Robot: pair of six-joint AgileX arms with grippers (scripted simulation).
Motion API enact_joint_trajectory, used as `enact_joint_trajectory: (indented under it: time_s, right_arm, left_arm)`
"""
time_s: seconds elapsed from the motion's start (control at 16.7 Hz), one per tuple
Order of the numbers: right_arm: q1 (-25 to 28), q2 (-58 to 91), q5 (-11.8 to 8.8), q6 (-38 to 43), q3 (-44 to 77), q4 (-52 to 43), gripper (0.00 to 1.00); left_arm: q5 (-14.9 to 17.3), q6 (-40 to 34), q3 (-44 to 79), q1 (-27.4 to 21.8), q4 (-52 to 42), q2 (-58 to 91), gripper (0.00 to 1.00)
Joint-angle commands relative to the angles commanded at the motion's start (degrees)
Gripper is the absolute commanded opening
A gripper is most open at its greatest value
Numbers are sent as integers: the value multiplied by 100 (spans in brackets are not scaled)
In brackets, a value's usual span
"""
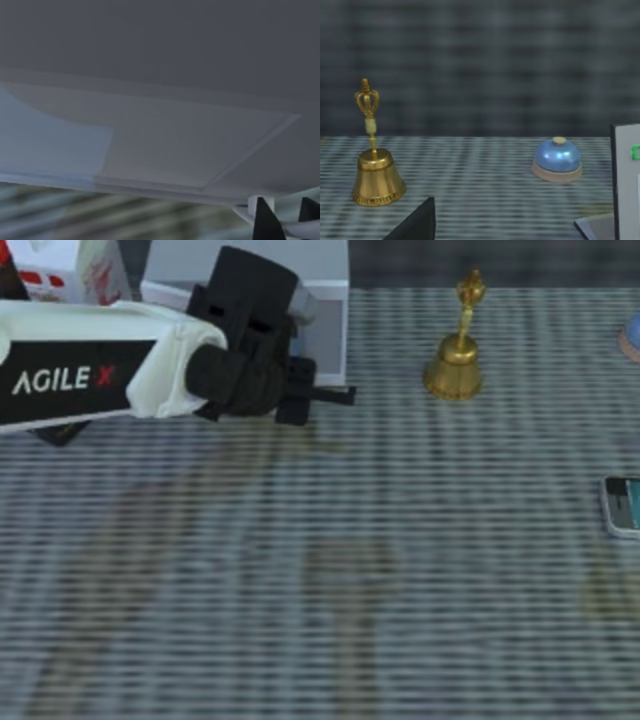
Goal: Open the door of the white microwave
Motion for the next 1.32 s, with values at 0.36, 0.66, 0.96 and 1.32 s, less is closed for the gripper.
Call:
enact_joint_trajectory:
  time_s: [0.36,0.66,0.96,1.32]
  right_arm:
    - [0,0,0,0,0,0,100]
    - [0,0,0,0,0,0,100]
    - [0,0,0,0,0,0,100]
    - [0,0,0,0,0,0,100]
  left_arm:
    - [190,288,-233,114,112,-179,0]
    - [258,389,-329,156,135,-220,0]
    - [258,389,-329,156,135,-220,0]
    - [258,389,-329,156,135,-220,0]
